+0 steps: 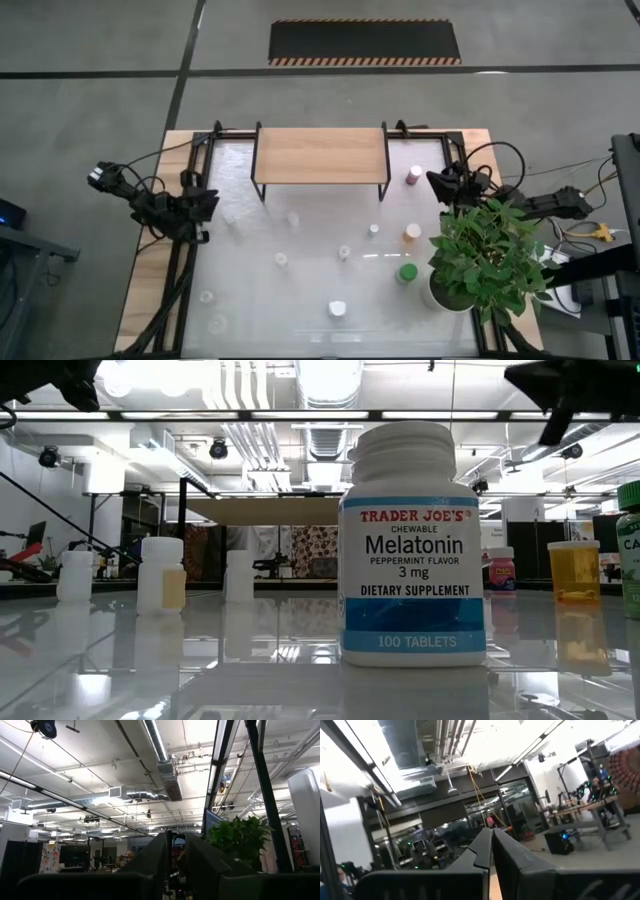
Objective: Pick and place medicine bottles onto shelf by color
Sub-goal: Put the light green pill bottle on the shelf
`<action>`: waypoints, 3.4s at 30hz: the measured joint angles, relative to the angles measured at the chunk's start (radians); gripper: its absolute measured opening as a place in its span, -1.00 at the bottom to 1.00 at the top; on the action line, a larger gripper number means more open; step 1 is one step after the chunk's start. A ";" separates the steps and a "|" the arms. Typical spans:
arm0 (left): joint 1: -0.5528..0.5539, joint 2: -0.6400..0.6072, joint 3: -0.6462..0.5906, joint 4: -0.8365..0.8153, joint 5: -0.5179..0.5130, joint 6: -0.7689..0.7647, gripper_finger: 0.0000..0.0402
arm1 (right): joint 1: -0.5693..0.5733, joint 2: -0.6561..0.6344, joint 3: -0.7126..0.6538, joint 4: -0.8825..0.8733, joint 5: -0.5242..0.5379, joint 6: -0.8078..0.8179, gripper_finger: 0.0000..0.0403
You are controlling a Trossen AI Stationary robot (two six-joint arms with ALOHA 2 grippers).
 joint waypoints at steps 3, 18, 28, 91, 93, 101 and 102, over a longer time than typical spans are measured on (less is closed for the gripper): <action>0.000 0.000 0.000 0.000 0.000 0.000 -0.71 | 0.000 0.095 0.084 -0.005 0.001 -0.068 -0.96; 0.000 0.001 0.000 0.026 0.000 0.002 -0.71 | -0.036 0.483 0.587 -0.577 0.010 -0.090 -0.96; 0.000 0.000 0.000 0.026 0.000 0.001 -0.71 | -0.072 0.697 0.812 -0.848 -0.131 -0.090 -0.96; 0.000 0.000 -0.001 0.026 0.000 0.000 -0.71 | -0.074 1.127 0.749 -1.194 -0.415 0.018 0.03; 0.000 0.000 -0.001 0.026 0.000 0.000 -0.71 | -0.074 1.125 0.749 -1.194 -0.410 0.019 -0.04; 0.000 0.000 -0.001 0.026 0.000 0.000 -0.71 | -0.074 1.125 0.749 -1.194 -0.410 0.030 -0.41; 0.000 0.000 -0.001 0.026 0.000 0.000 -0.71 | -0.074 1.124 0.749 -1.194 -0.410 0.030 -0.45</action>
